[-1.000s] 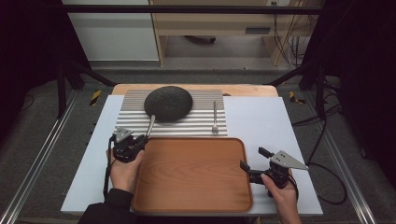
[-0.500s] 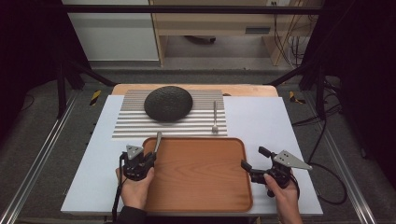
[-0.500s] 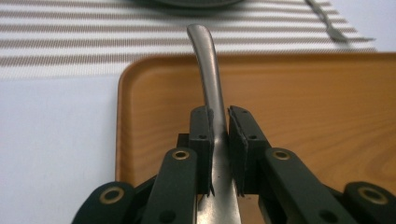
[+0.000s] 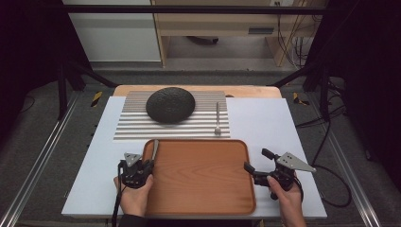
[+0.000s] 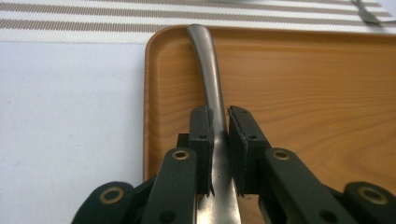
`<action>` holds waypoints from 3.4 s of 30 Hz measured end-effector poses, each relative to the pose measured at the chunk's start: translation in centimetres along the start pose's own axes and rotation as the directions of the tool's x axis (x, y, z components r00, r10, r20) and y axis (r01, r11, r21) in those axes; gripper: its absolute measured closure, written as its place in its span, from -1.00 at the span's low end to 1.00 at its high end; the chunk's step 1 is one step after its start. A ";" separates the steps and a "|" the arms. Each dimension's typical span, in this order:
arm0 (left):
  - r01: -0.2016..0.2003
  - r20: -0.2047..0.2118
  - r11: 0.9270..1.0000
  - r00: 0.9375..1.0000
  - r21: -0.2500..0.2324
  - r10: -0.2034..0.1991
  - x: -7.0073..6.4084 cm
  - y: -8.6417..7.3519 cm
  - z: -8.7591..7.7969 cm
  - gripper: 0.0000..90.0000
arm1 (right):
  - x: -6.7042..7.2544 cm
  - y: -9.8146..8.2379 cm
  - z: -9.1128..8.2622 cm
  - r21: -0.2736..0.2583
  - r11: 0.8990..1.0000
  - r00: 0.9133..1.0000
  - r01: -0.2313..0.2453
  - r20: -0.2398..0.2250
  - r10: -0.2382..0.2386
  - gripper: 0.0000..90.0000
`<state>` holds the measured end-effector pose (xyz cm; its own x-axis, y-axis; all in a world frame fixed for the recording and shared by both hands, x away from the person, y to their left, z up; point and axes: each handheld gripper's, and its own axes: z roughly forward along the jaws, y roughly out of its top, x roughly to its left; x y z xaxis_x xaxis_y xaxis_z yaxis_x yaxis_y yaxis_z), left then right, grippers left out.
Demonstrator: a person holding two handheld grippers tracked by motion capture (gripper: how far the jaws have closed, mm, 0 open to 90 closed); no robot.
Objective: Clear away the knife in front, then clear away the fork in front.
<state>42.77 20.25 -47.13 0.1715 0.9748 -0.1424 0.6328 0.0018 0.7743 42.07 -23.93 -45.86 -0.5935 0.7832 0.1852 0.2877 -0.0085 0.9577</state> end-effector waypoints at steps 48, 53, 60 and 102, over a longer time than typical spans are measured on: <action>-0.223 0.068 0.942 0.967 -0.251 0.247 4.6 1.0 0.3 -0.31 | 0.0 -0.5 0.7 0.061 0.997 0.994 0.049 0.094 -0.055 -0.88; -0.189 0.054 0.943 0.976 -0.274 0.212 6.3 1.2 -0.6 -0.43 | -0.7 -0.9 0.9 0.076 0.997 0.993 0.023 0.115 -0.031 -0.87; -0.157 0.079 0.934 0.978 -0.322 0.192 7.0 0.7 -1.8 -0.64 | -0.6 -1.0 0.8 0.079 0.997 0.994 0.019 0.108 -0.027 -0.87; -0.111 0.090 0.861 0.980 -0.497 0.179 9.5 0.2 -4.2 -0.92 | -0.9 -0.7 0.5 0.084 0.996 0.988 -0.030 0.155 0.017 -0.84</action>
<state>41.38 30.45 -45.74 0.3492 0.9353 -0.0569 0.1502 0.0041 0.9886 42.79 -24.28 -46.81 -0.4647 0.8700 0.1649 0.3674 0.0200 0.9299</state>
